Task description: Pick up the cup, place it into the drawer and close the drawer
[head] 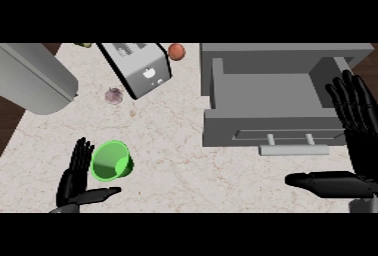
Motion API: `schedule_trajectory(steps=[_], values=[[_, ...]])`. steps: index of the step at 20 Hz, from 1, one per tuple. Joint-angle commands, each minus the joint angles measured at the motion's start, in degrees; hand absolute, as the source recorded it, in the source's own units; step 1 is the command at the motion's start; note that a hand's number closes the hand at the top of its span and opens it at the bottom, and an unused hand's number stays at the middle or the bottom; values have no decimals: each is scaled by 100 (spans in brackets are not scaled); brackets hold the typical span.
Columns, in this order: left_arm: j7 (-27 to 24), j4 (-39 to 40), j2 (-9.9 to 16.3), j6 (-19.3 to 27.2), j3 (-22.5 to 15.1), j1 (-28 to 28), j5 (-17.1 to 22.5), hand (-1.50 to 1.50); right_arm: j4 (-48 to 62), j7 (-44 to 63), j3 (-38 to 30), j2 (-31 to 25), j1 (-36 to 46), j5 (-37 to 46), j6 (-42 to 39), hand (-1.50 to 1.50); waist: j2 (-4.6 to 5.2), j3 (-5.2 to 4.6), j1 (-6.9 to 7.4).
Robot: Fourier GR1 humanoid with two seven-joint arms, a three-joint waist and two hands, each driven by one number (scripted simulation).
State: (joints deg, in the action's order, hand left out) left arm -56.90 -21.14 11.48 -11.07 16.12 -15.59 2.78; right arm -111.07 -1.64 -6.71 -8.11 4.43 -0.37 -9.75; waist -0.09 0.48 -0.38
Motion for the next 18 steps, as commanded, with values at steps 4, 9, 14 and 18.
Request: schedule_trajectory(steps=[4, 9, 14, 18], values=[[-434, 565, 27, -90, 75, -560, -10, -150, -52, -115, 541, 379, -190, 478, 222, -150, 36, -60, -42], [-736, 701, -32, -486, 93, -420, 36, -150, -56, 15, 250, 148, -13, 279, 107, -150, 43, -64, -41], [-336, 666, 43, -1025, 100, -767, 157, -150, -172, 58, 118, 90, -143, 89, 10, -150, 37, -62, -57], [-533, 563, -211, -1048, 72, -769, 184, -150, -8, -20, 115, 147, 10, 86, 54, -150, 37, -61, -32]])
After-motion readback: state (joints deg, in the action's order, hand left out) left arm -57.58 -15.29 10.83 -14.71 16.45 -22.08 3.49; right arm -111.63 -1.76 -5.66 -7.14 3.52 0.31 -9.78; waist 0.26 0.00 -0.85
